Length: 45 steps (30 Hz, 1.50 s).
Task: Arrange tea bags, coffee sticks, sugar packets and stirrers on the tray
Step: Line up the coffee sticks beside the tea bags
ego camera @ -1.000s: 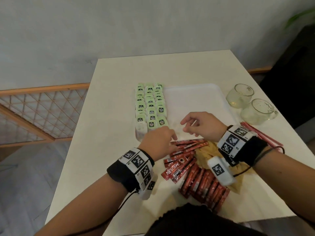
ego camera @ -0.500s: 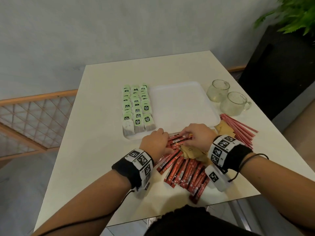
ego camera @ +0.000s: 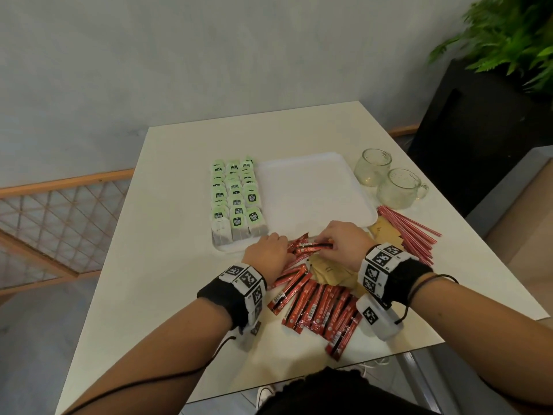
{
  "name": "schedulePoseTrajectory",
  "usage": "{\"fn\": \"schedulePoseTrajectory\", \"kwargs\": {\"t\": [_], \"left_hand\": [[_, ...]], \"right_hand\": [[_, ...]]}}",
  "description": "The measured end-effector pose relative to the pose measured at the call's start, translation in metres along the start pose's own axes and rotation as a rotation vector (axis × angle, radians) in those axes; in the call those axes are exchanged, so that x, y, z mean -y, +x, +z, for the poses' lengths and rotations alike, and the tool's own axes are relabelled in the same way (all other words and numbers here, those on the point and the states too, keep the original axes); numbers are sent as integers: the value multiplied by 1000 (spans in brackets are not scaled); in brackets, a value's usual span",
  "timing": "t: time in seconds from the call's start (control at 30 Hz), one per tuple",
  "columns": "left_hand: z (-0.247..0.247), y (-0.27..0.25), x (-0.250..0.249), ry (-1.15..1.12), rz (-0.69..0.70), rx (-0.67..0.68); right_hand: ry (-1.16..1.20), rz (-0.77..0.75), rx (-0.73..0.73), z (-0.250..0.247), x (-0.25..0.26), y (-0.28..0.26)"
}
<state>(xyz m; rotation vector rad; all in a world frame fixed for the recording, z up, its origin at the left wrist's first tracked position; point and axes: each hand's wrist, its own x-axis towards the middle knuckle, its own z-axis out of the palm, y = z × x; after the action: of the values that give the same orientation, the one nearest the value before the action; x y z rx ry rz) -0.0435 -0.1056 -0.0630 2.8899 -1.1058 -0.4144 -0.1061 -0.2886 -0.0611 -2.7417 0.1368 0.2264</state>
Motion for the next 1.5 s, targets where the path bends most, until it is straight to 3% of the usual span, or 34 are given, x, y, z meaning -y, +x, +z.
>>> {"fn": "schedulePoseTrajectory", "kwargs": {"t": [0.47,0.6,0.7,0.77,0.87,1.0,1.1,1.27,1.37,1.5], "left_hand": [[-20,2,23,-673,-159,42],[-32,3,23,-848,-174,-65],[-44,9,25,-946,-147,-265],[-50,17,30,-1075,-203,-378],[-58,26,35,-1223,-216,-344],[-62,42,39,-1233,-180,-215],[-66,54,43,-1227,-188,-242],[-67,78,60,-1248,-263,-318],[-66,93,80,-1293,-318,-337],[-71,110,97,-1324,-320,-348]], "right_hand": [[190,-52,-97,-11,-9,16],[412,-2,-49,-17,-6,25],[558,7,-14,-26,-1,33],[592,-5,-9,-33,4,39],[544,-60,-17,-44,10,50],[484,-153,-38,-54,18,69],[489,-170,-45,-58,18,85],[537,-72,-105,-66,6,118],[669,9,-170,-66,-2,139],[949,70,-127,-62,0,162]]}}
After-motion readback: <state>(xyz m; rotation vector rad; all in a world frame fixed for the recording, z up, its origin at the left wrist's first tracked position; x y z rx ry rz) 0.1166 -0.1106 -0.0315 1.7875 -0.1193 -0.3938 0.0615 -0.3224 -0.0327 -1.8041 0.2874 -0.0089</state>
